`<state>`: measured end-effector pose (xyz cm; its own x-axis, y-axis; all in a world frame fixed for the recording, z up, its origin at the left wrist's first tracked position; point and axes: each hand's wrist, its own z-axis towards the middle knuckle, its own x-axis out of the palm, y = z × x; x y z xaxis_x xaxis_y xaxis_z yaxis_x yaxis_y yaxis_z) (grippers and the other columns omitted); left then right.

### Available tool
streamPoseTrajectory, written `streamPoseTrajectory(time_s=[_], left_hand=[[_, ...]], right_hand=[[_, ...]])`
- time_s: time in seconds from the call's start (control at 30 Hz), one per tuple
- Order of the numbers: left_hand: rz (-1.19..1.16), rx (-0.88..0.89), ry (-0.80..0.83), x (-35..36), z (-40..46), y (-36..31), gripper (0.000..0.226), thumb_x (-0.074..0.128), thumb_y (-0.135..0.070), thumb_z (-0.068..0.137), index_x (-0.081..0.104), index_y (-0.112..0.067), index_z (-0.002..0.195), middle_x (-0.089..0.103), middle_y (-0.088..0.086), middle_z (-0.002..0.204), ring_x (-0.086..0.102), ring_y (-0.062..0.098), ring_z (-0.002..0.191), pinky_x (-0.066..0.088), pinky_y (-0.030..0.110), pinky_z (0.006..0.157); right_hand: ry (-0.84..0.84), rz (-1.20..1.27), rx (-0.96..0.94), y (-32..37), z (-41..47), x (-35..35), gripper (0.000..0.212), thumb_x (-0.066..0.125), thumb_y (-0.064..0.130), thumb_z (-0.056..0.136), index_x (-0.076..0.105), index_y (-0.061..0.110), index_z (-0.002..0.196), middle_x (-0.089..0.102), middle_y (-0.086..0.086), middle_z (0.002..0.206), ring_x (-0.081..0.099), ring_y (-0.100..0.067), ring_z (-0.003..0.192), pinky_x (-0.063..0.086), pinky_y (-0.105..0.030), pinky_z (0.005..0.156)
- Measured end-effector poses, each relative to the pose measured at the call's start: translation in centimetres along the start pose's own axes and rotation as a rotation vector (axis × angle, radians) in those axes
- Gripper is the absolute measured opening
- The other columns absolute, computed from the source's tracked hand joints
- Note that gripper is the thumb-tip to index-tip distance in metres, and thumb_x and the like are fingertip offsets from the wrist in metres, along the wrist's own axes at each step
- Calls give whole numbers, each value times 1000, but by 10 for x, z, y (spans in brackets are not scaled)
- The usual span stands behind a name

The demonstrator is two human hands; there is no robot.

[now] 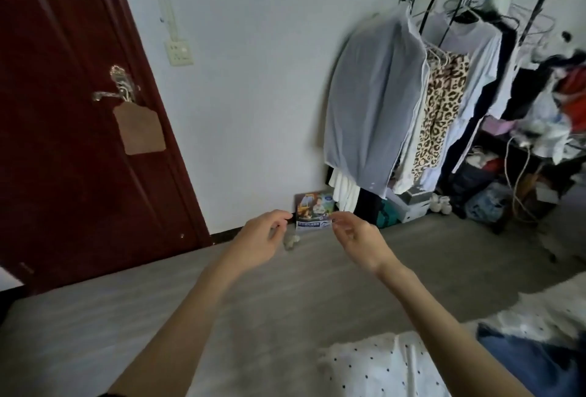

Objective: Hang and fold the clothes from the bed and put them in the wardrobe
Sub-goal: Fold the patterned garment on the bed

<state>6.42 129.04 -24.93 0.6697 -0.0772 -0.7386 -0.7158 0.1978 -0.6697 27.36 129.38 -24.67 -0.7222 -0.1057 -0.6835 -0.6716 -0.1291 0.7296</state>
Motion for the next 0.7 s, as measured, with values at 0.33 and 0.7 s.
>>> streamPoseTrajectory(time_s=[0.33, 0.7], left_hand=[[-2, 181, 239, 44, 233, -1, 29, 45, -15, 98, 56, -17, 125, 62, -9, 113, 56, 2, 102, 32, 0, 81], [-21, 525, 633, 123, 449, -55, 30, 43, -16, 99, 53, -18, 127, 60, -4, 121, 55, 8, 110, 37, 17, 93]], right_hand=[[-204, 23, 270, -92, 148, -54, 37, 45, 24, 97, 50, 20, 133, 65, -2, 119, 58, -22, 111, 42, -27, 86], [-552, 21, 680, -165, 217, -117, 32, 47, 28, 97, 54, 22, 127, 67, -5, 113, 62, -24, 105, 50, -36, 88]])
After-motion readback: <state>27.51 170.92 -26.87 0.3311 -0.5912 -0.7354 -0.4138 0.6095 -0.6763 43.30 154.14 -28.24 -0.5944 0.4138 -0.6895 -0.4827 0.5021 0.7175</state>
